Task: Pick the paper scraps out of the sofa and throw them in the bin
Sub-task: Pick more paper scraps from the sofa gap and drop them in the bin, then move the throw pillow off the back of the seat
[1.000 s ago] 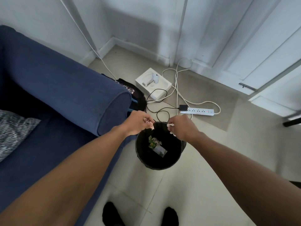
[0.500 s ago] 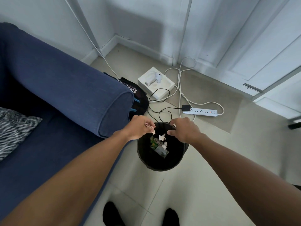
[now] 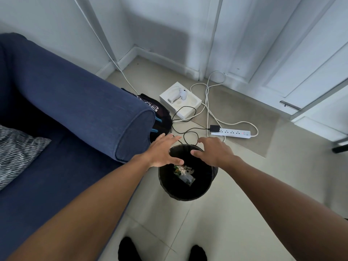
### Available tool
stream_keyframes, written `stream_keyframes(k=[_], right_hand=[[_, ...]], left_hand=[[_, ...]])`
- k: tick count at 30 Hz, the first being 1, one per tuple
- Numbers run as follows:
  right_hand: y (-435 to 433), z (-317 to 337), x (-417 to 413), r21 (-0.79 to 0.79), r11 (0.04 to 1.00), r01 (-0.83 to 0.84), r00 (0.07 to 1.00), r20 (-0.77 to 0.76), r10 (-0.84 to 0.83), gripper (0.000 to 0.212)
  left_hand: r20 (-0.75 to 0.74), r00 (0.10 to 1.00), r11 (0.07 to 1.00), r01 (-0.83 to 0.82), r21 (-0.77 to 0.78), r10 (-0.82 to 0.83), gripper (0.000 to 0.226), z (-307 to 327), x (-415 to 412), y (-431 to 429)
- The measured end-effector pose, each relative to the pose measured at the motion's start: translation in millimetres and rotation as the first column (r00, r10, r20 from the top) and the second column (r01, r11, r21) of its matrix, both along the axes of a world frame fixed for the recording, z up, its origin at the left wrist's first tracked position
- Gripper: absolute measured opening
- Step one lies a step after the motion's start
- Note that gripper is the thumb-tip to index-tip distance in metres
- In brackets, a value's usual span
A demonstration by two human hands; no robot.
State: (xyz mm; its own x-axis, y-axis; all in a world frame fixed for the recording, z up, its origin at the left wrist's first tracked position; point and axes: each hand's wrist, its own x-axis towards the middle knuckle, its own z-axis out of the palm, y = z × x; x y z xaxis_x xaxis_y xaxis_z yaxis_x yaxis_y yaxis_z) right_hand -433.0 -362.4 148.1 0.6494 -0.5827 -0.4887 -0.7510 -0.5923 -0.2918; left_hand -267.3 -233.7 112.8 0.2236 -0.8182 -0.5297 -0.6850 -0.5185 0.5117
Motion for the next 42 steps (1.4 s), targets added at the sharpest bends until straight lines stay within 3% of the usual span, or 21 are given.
stream_keyframes(k=[10, 14, 18, 20, 30, 37, 42], right_hand=[[8, 10, 4, -0.012, 0.999, -0.050, 0.998, -0.035, 0.050, 0.072], [8, 21, 13, -0.077, 0.990, -0.116, 0.992, -0.065, 0.111, 0.079], [10, 49, 39, -0.161, 0.968, -0.194, 0.979, -0.086, 0.182, 0.088], [14, 69, 60, -0.208, 0.951, -0.230, 0.973, -0.078, 0.218, 0.092], [76, 184, 208, -0.328, 0.851, -0.410, 0.896, 0.029, 0.443, 0.090], [160, 219, 315, -0.364, 0.760, -0.539, 0.803, 0.050, 0.594, 0.094], [238, 224, 377, -0.406, 0.644, -0.649, 0.699, 0.017, 0.715, 0.093]], left_hand=[[0.039, 0.999, 0.999, -0.009, -0.054, 0.011, 0.095, 9, 9, 9], [0.069, 0.998, 0.987, -0.005, -0.162, 0.016, 0.082, 36, 20, 14], [0.273, 0.961, 0.944, 0.056, -0.326, 0.037, 0.076, 76, 45, 27], [0.356, 0.932, 0.941, 0.063, -0.334, 0.064, 0.078, 99, 63, 37], [0.467, 0.807, 0.915, -0.210, -0.345, 0.361, 0.092, 201, 170, 149], [0.463, 0.674, 0.816, -0.436, -0.381, 0.576, 0.086, 239, 234, 271], [0.464, 0.561, 0.726, -0.576, -0.375, 0.685, 0.085, 246, 257, 372]])
